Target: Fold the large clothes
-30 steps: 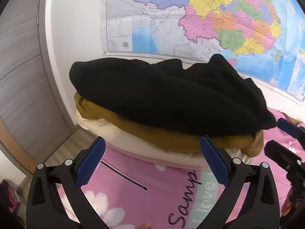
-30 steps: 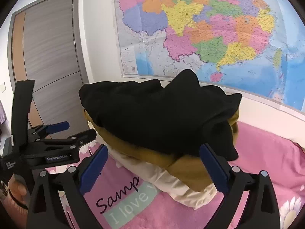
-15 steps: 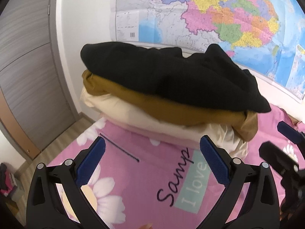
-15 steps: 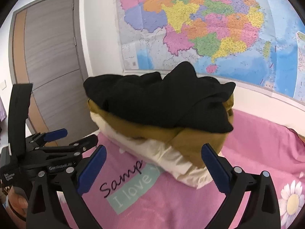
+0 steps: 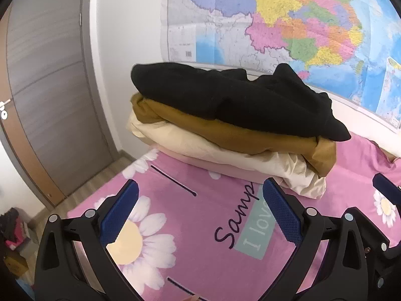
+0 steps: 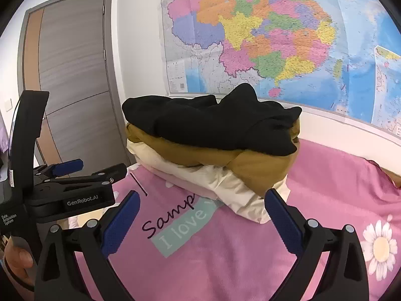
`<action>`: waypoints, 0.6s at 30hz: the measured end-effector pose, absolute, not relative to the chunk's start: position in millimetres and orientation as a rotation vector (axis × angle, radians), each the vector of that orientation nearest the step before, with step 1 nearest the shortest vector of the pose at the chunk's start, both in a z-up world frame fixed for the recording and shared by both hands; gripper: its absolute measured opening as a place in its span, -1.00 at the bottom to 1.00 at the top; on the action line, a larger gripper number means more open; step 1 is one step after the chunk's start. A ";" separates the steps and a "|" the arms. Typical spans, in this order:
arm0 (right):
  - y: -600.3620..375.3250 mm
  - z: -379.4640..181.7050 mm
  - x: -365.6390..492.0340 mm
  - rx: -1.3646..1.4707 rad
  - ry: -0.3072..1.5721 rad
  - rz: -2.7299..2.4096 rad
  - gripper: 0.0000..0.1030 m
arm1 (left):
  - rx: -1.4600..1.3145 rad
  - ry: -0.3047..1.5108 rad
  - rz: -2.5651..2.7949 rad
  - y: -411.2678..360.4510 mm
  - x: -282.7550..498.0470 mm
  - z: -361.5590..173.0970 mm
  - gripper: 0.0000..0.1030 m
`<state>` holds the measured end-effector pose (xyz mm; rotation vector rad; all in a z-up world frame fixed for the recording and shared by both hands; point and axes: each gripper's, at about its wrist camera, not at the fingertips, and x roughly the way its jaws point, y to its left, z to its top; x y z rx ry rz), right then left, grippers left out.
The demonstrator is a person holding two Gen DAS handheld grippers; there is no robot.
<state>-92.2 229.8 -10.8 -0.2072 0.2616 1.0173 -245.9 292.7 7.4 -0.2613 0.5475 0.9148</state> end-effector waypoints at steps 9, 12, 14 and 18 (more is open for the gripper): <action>215.7 -15.7 -103.2 -0.197 0.264 1.016 0.88 | -0.242 0.525 0.904 268.8 -256.3 11.1 0.89; 212.7 -16.9 -105.4 -0.192 0.265 1.016 0.88 | -0.234 0.514 0.893 261.4 -259.0 11.5 0.89; 211.1 -17.4 -107.0 -0.187 0.266 1.016 0.88 | -0.216 0.504 0.898 256.2 -260.7 12.2 0.89; 208.7 -18.8 -110.3 -0.187 0.267 1.017 0.88 | -0.228 0.512 0.898 254.1 -263.5 12.9 0.89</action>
